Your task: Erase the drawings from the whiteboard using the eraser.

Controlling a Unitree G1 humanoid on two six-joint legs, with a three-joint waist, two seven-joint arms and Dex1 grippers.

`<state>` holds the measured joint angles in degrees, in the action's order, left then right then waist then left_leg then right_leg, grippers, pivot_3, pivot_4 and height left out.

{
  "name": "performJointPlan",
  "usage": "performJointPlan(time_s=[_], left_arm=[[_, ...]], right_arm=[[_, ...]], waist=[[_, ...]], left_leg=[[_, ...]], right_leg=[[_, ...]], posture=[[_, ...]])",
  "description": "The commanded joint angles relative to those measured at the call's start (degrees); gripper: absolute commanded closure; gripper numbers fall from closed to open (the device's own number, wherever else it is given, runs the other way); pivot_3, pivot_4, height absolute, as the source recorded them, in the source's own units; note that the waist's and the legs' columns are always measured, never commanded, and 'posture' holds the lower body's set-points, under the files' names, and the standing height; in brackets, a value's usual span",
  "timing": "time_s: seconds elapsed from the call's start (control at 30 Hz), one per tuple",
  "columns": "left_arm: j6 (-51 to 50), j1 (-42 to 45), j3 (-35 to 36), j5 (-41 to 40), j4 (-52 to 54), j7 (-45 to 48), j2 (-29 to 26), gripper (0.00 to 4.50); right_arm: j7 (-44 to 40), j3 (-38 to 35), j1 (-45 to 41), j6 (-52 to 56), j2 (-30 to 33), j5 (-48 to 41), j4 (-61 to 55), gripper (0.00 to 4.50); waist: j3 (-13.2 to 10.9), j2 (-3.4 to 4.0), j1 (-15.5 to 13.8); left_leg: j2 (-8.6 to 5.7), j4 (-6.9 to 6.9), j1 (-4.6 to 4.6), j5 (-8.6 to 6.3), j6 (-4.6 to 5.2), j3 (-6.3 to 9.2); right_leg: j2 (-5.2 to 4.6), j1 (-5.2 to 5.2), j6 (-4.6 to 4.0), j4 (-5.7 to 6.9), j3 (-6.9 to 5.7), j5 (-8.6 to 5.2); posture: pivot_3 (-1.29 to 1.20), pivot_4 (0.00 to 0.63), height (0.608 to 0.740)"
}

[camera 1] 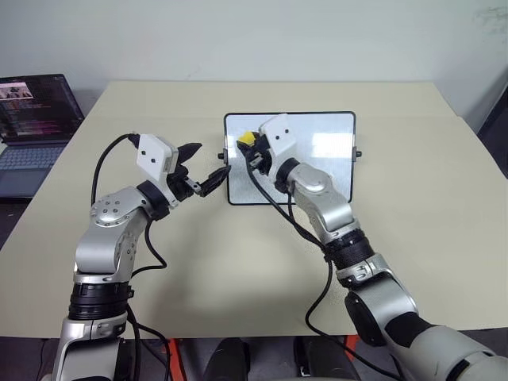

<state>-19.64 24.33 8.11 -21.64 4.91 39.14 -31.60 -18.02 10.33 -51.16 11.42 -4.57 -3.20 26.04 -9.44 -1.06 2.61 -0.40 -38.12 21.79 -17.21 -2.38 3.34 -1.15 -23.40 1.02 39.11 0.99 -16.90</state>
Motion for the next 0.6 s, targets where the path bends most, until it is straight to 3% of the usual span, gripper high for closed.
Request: performJointPlan(time_s=[0.03, 0.6], left_arm=[[0.51, -0.08, 0.82, -0.33, 2.73, -0.45, -0.21, 0.00], [-0.65, -1.97, 1.63, -1.12, 5.21, -1.79, -0.41, 0.00]], right_arm=[[-0.94, 0.20, -3.17, -5.63, -0.84, 1.22, 4.49, 3.21], [4.09, 1.24, -13.61, -22.30, -1.94, 10.16, 30.24, 3.21]], waist=[[0.00, 0.00, 0.05], [0.00, 0.00, 0.70]], left_leg=[[0.00, 0.00, 0.00, 0.00, 0.00, 0.00], [0.01, 0.01, 0.00, 0.01, -0.01, -0.02]], right_leg=[[0.00, 0.00, 0.00, 0.00, 0.00, 0.00], [-0.01, -0.03, 0.00, 0.02, 0.02, 0.00]], posture=[[0.00, 0.150, 0.740], [0.00, 0.150, 0.740]])
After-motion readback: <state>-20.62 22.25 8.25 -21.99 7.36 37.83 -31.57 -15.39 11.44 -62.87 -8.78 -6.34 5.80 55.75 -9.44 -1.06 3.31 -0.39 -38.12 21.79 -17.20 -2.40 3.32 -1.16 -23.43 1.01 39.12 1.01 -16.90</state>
